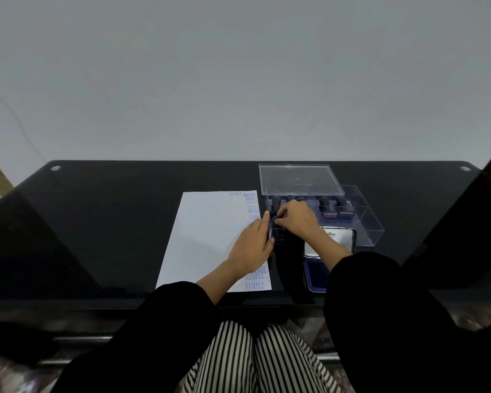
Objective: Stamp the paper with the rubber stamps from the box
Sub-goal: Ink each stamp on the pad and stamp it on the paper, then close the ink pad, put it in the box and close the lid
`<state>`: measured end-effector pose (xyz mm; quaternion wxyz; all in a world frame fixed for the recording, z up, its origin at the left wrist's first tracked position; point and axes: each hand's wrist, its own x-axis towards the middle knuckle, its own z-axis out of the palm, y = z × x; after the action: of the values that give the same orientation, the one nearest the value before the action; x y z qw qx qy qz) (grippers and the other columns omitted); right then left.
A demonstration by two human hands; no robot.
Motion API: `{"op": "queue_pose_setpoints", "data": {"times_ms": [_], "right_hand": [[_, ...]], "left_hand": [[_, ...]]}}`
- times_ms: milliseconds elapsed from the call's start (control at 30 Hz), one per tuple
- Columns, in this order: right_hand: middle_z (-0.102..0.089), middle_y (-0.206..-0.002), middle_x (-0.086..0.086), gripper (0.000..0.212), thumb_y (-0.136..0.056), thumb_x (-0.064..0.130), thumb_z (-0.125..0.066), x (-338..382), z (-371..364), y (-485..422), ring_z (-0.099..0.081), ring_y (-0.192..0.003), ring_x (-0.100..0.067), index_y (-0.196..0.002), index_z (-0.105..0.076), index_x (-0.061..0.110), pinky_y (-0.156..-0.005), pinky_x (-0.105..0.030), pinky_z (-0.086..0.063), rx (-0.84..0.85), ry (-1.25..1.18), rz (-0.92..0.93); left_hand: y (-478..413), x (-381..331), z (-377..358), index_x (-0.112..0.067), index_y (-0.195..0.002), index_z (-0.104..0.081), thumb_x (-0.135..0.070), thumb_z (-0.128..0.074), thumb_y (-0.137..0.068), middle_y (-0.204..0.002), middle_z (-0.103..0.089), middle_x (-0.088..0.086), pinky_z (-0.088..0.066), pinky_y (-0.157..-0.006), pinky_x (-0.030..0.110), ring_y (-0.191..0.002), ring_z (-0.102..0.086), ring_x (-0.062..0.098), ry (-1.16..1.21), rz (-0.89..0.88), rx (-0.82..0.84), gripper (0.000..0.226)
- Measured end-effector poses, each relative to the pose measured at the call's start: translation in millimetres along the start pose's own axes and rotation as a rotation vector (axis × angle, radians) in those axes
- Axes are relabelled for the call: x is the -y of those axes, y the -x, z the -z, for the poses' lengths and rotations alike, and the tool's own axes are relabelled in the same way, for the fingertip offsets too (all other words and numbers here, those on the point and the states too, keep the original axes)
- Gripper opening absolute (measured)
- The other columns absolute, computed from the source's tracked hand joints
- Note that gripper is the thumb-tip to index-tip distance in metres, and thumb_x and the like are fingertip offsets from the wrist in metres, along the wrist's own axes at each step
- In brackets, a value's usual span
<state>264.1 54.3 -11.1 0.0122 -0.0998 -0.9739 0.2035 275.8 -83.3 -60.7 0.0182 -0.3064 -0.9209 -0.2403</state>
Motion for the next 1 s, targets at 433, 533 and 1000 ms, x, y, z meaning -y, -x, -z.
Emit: {"op": "queue_pose_setpoints", "data": {"times_ms": [433, 533, 1000], "right_hand": [[-0.073, -0.099, -0.008, 0.026, -0.093, 0.017, -0.05, -23, 21, 22, -0.066, -0.091, -0.022, -0.113, -0.067, 0.014, -0.08, -0.03, -0.05, -0.122, -0.049, 0.138], [-0.073, -0.099, -0.01, 0.027, -0.095, 0.019, -0.049, -39, 33, 34, -0.065, -0.093, -0.025, -0.113, -0.067, 0.014, -0.082, -0.034, -0.05, -0.149, -0.055, 0.133], [-0.065, -0.122, -0.007, 0.038, -0.085, 0.02, -0.068, -106, 59, 77, -0.061, -0.114, -0.019, -0.122, -0.062, 0.014, -0.098, -0.027, -0.043, -0.14, -0.073, 0.081]], "left_hand": [[-8, -4, 17, -0.012, -0.144, -0.03, -0.019, -0.039, -0.096, -0.149, -0.037, 0.004, -0.027, -0.115, 0.036, -0.136, -0.036, 0.019, -0.051, 0.002, -0.091, 0.049], [-8, -15, 23, -0.012, -0.14, -0.037, -0.013, -0.039, -0.095, -0.145, -0.042, 0.004, -0.027, -0.115, 0.039, -0.133, -0.04, 0.02, -0.033, -0.02, -0.114, 0.045], [-25, -83, 5, -0.017, -0.134, -0.051, -0.024, -0.052, -0.093, -0.142, -0.048, 0.001, -0.036, -0.106, 0.03, -0.129, -0.047, 0.018, 0.003, -0.133, -0.015, 0.041]]}}
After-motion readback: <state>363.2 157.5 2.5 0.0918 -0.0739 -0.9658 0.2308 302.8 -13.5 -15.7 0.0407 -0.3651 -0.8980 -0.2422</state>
